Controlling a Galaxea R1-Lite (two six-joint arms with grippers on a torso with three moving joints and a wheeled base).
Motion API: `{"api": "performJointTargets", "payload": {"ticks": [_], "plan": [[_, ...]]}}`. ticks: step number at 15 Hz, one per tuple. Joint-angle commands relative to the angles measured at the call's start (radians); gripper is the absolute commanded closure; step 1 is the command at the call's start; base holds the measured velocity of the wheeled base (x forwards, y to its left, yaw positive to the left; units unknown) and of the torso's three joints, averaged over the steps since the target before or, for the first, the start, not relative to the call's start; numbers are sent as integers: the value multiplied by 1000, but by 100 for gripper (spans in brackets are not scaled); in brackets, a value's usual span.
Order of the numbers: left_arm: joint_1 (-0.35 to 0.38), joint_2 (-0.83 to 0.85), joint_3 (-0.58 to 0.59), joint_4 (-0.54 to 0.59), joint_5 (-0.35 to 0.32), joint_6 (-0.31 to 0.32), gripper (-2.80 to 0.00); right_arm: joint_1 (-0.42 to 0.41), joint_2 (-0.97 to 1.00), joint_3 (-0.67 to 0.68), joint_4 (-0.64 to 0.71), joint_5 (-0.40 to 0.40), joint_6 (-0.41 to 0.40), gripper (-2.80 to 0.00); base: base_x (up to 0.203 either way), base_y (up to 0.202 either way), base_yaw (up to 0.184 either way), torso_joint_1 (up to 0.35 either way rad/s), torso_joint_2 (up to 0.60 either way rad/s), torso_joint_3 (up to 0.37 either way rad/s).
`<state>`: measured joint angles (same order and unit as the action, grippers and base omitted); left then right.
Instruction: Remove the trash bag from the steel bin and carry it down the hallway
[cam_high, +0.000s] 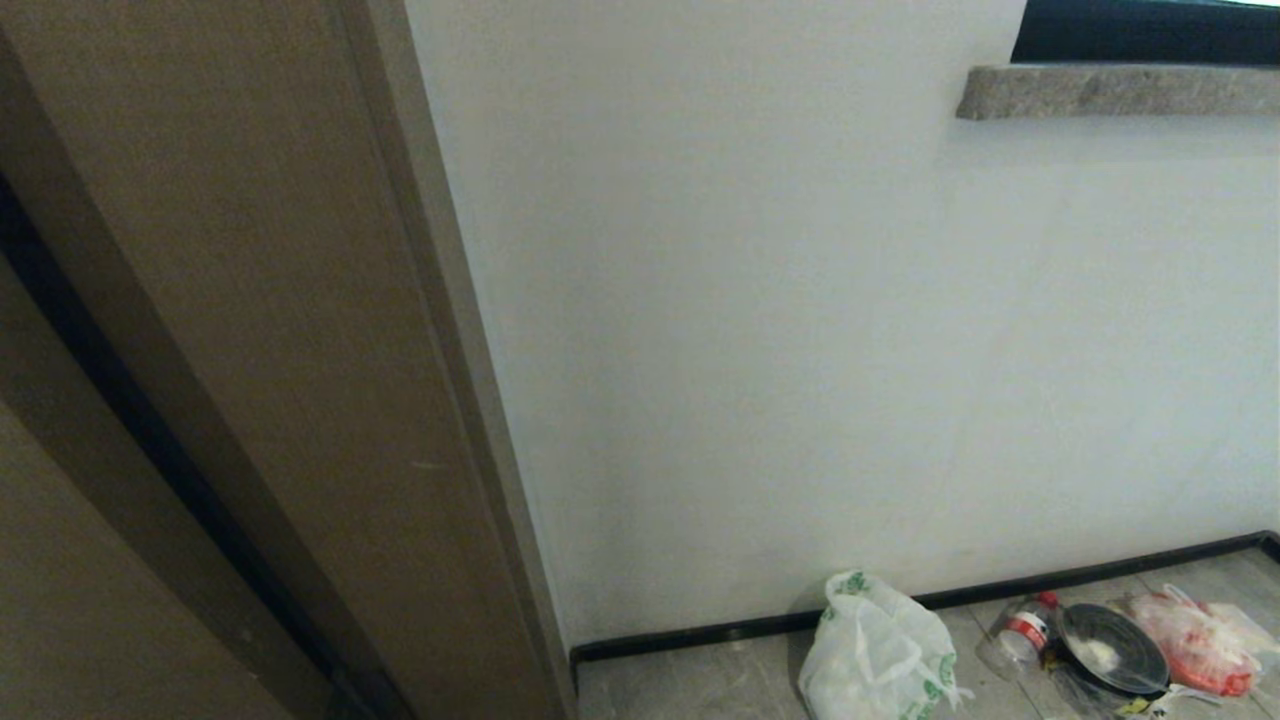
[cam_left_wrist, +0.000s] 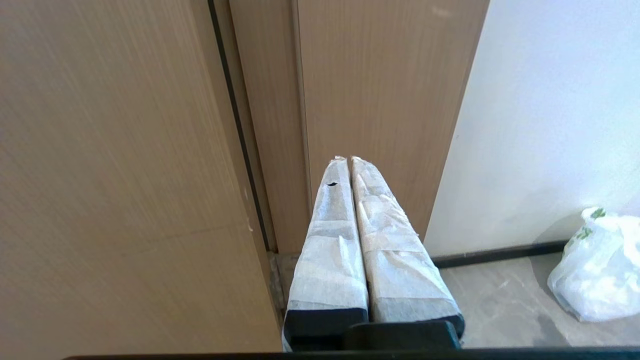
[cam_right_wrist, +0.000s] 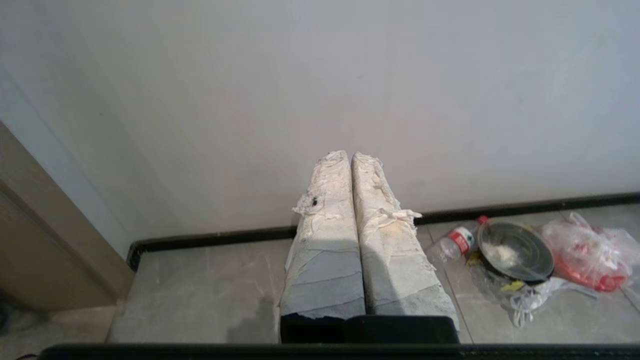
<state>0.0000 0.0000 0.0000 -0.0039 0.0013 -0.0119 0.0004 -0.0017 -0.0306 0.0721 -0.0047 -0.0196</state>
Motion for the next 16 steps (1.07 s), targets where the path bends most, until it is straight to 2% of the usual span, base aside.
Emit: {"api": "performJointTargets", "payload": {"ticks": [1, 16], "plan": [[0, 0, 0, -1, 0, 0, 0, 0, 0, 0, 0, 0, 0, 0, 0, 0, 0, 2, 6, 120], [0, 0, 0, -1, -1, 3, 0, 1, 0, 1, -2, 0, -2, 0, 0, 0, 0, 0, 0, 16]]}}
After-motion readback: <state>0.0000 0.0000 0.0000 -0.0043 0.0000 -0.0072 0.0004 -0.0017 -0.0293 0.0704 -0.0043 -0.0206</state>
